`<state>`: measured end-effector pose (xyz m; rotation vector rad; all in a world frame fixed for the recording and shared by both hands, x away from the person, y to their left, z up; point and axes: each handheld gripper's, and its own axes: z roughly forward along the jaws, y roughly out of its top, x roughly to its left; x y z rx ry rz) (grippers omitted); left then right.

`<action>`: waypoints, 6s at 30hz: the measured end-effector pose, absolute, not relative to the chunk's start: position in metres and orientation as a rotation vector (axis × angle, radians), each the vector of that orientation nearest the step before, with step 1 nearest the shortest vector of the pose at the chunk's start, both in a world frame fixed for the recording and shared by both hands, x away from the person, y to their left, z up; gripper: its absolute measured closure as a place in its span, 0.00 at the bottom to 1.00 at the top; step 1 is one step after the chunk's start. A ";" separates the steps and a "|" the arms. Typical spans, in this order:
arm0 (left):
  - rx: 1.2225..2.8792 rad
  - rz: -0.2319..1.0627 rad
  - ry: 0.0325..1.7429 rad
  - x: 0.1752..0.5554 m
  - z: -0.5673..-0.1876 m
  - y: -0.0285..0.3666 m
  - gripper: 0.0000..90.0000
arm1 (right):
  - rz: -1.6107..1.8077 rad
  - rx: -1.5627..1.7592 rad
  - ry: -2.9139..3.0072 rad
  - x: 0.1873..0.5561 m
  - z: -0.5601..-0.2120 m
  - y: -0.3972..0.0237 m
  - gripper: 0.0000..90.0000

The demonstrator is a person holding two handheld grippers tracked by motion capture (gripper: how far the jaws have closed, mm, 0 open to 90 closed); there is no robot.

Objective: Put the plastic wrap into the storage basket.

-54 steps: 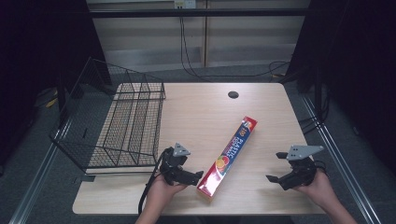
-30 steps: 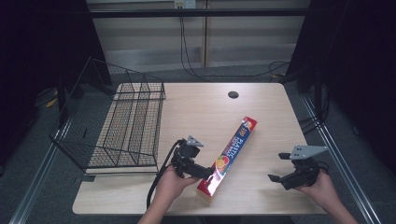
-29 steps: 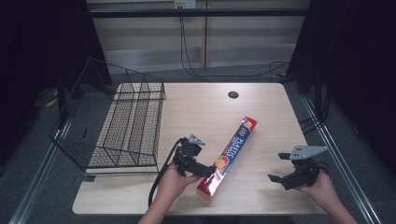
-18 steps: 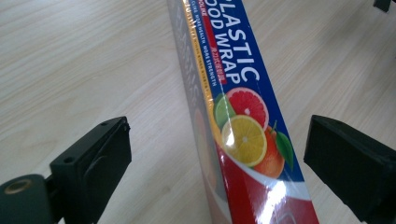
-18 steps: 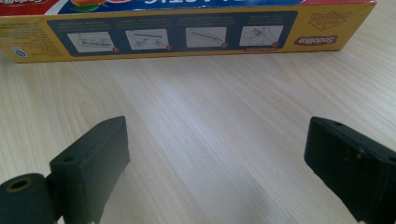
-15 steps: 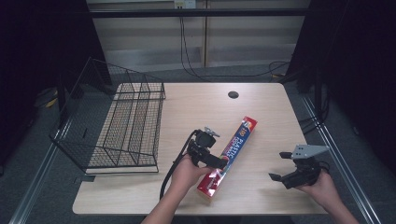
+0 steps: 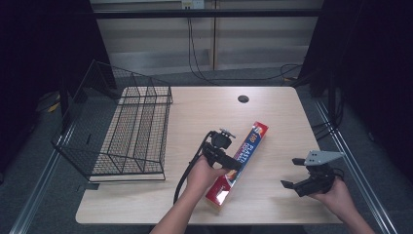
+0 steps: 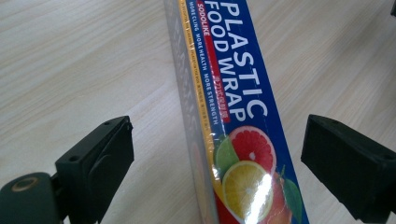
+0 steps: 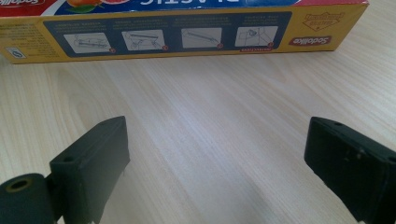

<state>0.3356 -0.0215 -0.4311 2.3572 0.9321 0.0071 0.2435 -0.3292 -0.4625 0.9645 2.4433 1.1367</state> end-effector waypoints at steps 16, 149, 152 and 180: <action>2.421 -0.008 0.933 0.338 -0.440 -0.043 0.14 | 1.153 0.980 2.421 0.244 -0.461 -0.332 0.08; 2.468 0.026 1.313 0.396 -0.285 0.082 0.48 | 1.180 0.967 2.397 0.241 -0.459 -0.335 0.08; 2.453 0.026 1.323 0.397 -0.283 0.087 0.48 | 1.180 0.966 2.400 0.241 -0.459 -0.336 0.08; 2.370 0.092 1.493 0.401 -0.260 0.136 0.48 | 1.180 0.968 2.408 0.240 -0.460 -0.336 0.08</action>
